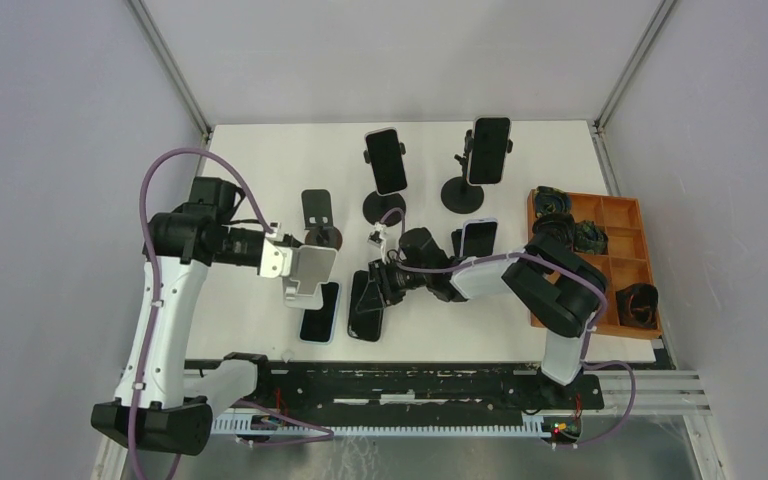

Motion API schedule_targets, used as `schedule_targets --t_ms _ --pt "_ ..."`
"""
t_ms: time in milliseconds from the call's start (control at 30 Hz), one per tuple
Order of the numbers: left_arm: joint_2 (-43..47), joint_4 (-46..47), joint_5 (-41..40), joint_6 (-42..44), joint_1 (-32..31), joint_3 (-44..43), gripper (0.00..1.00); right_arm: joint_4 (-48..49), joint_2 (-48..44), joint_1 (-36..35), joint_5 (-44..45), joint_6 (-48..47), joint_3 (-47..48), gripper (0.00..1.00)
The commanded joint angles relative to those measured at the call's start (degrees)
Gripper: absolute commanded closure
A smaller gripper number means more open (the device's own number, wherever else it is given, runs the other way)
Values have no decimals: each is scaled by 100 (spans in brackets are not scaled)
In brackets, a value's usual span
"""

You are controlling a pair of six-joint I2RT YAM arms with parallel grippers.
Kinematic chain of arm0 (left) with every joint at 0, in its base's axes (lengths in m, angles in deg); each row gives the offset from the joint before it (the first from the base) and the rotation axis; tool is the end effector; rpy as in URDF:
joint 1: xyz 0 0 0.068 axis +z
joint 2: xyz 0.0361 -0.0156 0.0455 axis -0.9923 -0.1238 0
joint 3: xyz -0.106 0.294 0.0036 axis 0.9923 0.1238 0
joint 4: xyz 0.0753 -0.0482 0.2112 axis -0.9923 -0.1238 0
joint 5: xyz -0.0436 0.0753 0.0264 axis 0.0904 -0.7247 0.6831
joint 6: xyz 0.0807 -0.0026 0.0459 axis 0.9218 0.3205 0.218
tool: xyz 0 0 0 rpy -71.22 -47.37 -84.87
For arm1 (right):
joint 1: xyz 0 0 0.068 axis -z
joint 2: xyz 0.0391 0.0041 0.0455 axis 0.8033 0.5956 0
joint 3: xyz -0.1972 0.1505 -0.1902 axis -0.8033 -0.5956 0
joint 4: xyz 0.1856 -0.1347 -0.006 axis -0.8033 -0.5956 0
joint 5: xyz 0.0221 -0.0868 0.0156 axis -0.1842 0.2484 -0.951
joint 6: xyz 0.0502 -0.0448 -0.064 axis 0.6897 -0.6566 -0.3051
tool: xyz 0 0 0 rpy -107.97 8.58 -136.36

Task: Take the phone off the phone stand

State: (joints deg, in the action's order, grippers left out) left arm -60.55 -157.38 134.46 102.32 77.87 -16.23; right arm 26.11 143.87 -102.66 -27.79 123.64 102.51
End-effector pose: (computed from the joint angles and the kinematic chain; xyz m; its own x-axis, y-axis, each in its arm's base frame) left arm 0.0961 -0.0825 0.3862 0.4843 0.4270 -0.7636 0.8698 -0.1409 0.4729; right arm 0.2087 0.3193 0.1815 -0.8712 -0.2319 -0.4328 -0.4905 0.3712 0.7884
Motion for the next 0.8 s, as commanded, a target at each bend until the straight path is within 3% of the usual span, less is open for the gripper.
schedule_targets --t_ms 0,133,267,600,700,767 --pt "147 -69 649 293 -27 -44 98 56 152 -70 299 -190 329 51" --pt "282 -69 838 555 -26 36 98 -573 137 -94 853 -518 431 19" --pt "464 -70 773 1337 -26 233 98 -1118 -255 -104 1549 -879 433 3" --pt "832 36 -72 4466 -26 493 98 -2000 -1328 -111 2684 -1651 561 2" --pt "1087 391 -191 5429 -26 711 98 -2055 -1578 -104 2759 -1768 568 2" --pt "1307 954 -41 5514 -26 875 98 -2091 -1690 -105 2777 -1814 603 2"
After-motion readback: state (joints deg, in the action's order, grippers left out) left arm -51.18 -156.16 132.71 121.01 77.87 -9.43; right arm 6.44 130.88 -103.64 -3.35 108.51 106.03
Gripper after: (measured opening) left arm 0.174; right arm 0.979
